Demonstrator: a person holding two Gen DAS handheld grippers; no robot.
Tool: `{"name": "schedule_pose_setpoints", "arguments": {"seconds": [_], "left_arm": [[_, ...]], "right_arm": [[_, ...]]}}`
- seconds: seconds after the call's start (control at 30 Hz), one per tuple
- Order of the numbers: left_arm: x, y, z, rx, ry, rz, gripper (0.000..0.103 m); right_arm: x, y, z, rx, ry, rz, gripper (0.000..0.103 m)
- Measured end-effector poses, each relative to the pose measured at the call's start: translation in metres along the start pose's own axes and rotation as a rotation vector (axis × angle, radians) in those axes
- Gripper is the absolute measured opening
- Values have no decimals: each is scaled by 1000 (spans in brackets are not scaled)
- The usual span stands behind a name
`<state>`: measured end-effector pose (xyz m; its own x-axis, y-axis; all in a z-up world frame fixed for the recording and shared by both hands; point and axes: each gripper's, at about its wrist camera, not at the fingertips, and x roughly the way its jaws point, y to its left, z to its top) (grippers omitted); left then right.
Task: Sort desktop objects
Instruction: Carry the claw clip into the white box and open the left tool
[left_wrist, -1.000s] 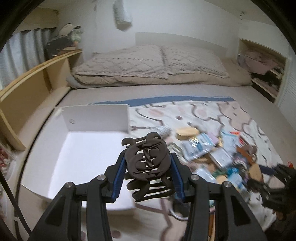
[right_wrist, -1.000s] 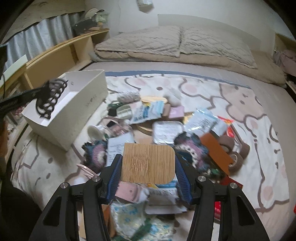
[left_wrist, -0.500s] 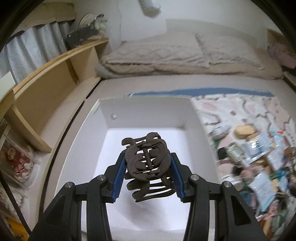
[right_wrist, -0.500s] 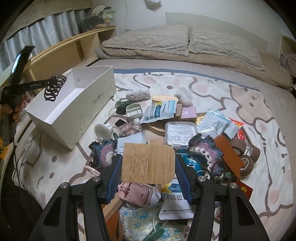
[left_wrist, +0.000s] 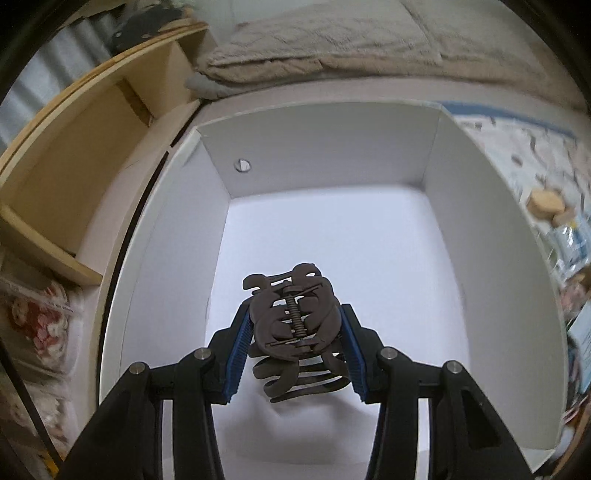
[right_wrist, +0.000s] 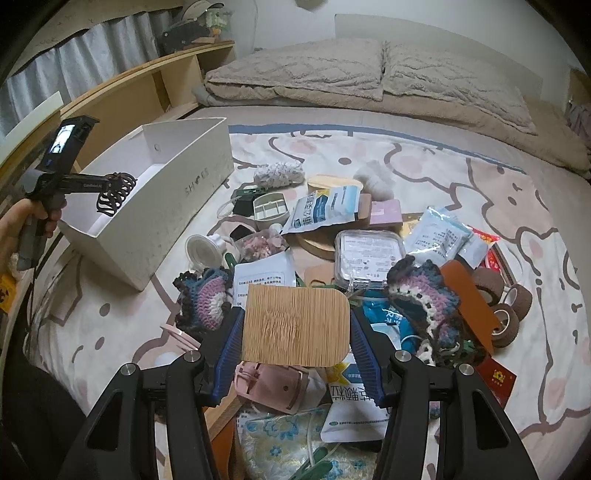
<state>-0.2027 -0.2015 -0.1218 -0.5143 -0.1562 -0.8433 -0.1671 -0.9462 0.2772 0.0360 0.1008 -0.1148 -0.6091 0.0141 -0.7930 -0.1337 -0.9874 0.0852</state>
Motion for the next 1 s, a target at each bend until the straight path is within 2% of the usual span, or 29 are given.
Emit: {"name": "schedule_pose_setpoints", "arguments": {"seconds": [0.27,0.57,0.87,0.9,1.0], "left_arm": [[17,-9,4,115,107,22,47],[37,-4,4,102,208,-6,47],[45,7,4,72,241,-5,47],[47,4,5,71,239,-3,48],[46,7,6,59,233,-8,63]], "right_arm": [[8,1,-1,1,18,8,57],[12,1,-1,2,29,14,57],[13,3,-1,3,33,17,57],[13,4,-1,1,33,16,57],[13,6,0,-2,31,16,57]]}}
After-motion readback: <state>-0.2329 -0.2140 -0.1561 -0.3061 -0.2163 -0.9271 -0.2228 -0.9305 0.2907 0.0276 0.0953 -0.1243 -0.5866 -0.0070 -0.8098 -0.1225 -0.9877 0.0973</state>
